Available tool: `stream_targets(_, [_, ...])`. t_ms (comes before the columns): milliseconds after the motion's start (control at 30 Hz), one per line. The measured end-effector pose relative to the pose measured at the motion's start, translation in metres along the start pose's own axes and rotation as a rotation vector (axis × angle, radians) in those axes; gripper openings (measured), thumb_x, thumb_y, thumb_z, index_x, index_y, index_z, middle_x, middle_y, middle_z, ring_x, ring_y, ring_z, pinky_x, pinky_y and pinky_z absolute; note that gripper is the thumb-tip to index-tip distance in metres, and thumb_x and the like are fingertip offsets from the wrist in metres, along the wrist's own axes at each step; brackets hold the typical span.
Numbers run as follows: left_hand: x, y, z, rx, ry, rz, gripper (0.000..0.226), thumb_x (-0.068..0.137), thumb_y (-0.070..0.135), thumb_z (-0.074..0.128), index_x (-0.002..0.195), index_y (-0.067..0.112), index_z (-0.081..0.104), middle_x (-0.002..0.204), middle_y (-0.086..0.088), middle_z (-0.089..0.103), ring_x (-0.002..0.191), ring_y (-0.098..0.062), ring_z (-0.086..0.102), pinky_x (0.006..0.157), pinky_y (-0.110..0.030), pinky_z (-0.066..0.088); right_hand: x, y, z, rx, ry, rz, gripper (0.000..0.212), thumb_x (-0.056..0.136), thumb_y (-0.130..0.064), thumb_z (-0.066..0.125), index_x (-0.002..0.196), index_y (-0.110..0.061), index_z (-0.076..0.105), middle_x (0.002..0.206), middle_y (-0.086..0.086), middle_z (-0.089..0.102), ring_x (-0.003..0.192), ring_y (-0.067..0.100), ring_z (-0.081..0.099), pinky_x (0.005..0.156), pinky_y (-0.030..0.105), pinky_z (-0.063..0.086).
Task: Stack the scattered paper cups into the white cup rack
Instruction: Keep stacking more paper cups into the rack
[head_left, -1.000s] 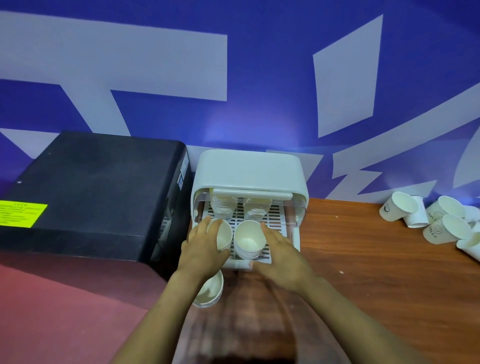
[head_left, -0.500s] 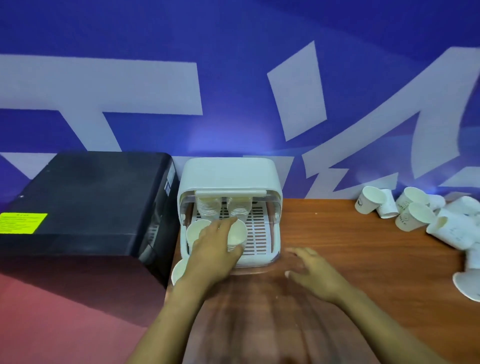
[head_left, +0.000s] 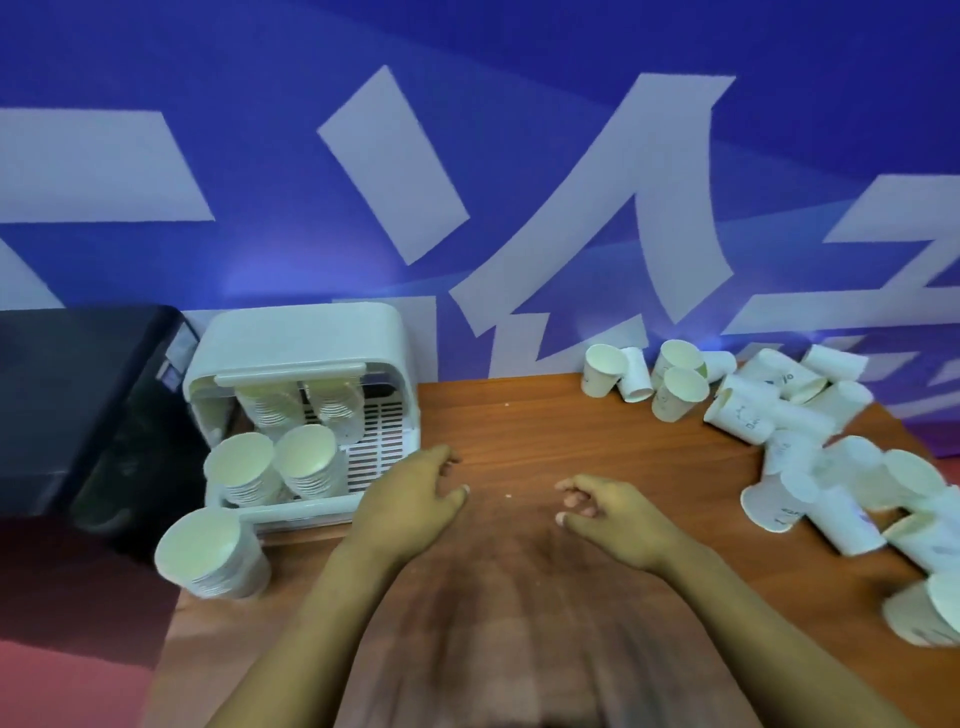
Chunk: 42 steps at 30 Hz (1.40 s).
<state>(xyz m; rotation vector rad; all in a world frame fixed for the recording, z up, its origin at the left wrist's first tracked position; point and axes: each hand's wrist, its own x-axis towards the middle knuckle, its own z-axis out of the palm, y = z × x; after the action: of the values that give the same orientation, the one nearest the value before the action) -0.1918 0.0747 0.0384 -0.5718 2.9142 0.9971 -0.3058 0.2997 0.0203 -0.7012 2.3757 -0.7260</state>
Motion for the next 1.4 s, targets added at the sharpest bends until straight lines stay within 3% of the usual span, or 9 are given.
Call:
stream_targets(267, [0.034,0.139,0.099,0.049,-0.079,0.013,0.036,0.088,0.039,0.058,0.123,0.031,0.054,0.12,0.01,0.061,0.106,-0.011,0.058,0.085,-0.025,0.045,-0.023,0.135,-0.101,-0.001,0.002,0.035,0.036,0.087,-0.034,0.064,0.122,-0.028,0.057,0.104,-0.009,0.059,0.092,0.007,0.057,0.082,0.02,0.046])
stream_targets(400, [0.045,0.186,0.14,0.039,-0.121,-0.022,0.037,0.089,0.039,0.056,0.125,0.031,0.053,0.124,0.01,0.058,0.112,-0.012,0.055,0.092,-0.029,0.046,-0.027,0.191,-0.138,-0.057,-0.025,0.055,0.039,0.087,-0.034,0.064,0.124,-0.024,0.057,0.106,-0.008,0.059,0.097,0.007,0.056,0.088,0.022,0.045])
stream_targets(500, [0.056,0.208,0.158,0.057,-0.157,-0.048,0.039,0.09,0.039,0.056,0.127,0.029,0.052,0.127,0.007,0.057,0.115,-0.014,0.054,0.094,-0.032,0.046,-0.024,0.214,-0.163,-0.047,-0.008,0.062,0.038,0.086,-0.033,0.066,0.122,-0.025,0.057,0.106,-0.008,0.059,0.092,0.007,0.057,0.081,0.019,0.044])
stream_targets(667, [0.083,0.234,0.175,0.089,-0.15,-0.057,0.04,0.09,0.038,0.056,0.128,0.028,0.051,0.127,0.006,0.058,0.111,-0.016,0.056,0.084,-0.028,0.042,-0.018,0.245,-0.19,-0.111,0.04,0.06,0.046,0.084,-0.031,0.068,0.127,-0.025,0.053,0.117,-0.015,0.05,0.11,0.012,0.053,0.091,0.025,0.043])
stream_targets(767, [0.1,0.243,0.188,0.099,-0.186,-0.051,0.044,0.09,0.037,0.057,0.132,0.027,0.047,0.132,0.005,0.053,0.116,-0.017,0.052,0.09,-0.03,0.044,-0.016,0.265,-0.197,-0.379,-0.001,0.054,0.051,0.075,-0.038,0.069,0.12,-0.025,0.05,0.124,-0.007,0.05,0.108,0.017,0.05,0.087,0.034,0.048])
stream_targets(867, [0.124,0.247,0.202,0.096,-0.207,-0.054,0.048,0.089,0.037,0.058,0.134,0.027,0.044,0.135,0.0,0.049,0.122,-0.019,0.048,0.099,-0.036,0.043,-0.009,0.28,-0.195,-0.649,-0.12,-0.001,0.077,0.07,-0.044,0.072,0.136,-0.03,0.036,0.138,-0.002,0.037,0.119,0.022,0.042,0.091,0.035,0.044])
stream_targets(933, [0.14,0.253,0.211,0.085,-0.221,-0.051,0.048,0.089,0.035,0.058,0.134,0.025,0.044,0.134,-0.002,0.049,0.122,-0.02,0.048,0.1,-0.035,0.042,-0.002,0.286,-0.189,-0.712,-0.122,-0.034,0.077,0.074,-0.037,0.068,0.141,-0.032,0.03,0.141,0.0,0.033,0.123,0.023,0.038,0.093,0.034,0.042])
stream_targets(1133, [0.184,0.26,0.234,0.081,-0.235,-0.033,0.059,0.086,0.029,0.062,0.14,0.024,0.039,0.137,-0.005,0.044,0.126,-0.024,0.044,0.105,-0.037,0.038,0.027,0.302,-0.182,-0.709,-0.132,-0.056,0.077,0.078,-0.018,0.064,0.144,-0.034,0.027,0.14,-0.003,0.038,0.125,0.023,0.037,0.091,0.035,0.039])
stream_targets(1400, [0.247,0.268,0.246,0.164,-0.076,-0.002,0.069,0.085,0.032,0.061,0.146,0.025,0.029,0.144,-0.01,0.033,0.126,-0.035,0.04,0.101,-0.046,0.041,0.068,0.301,-0.181,-0.515,-0.069,-0.135,0.056,0.082,-0.033,0.058,0.135,-0.029,0.041,0.133,-0.008,0.046,0.118,0.02,0.04,0.086,0.03,0.04])
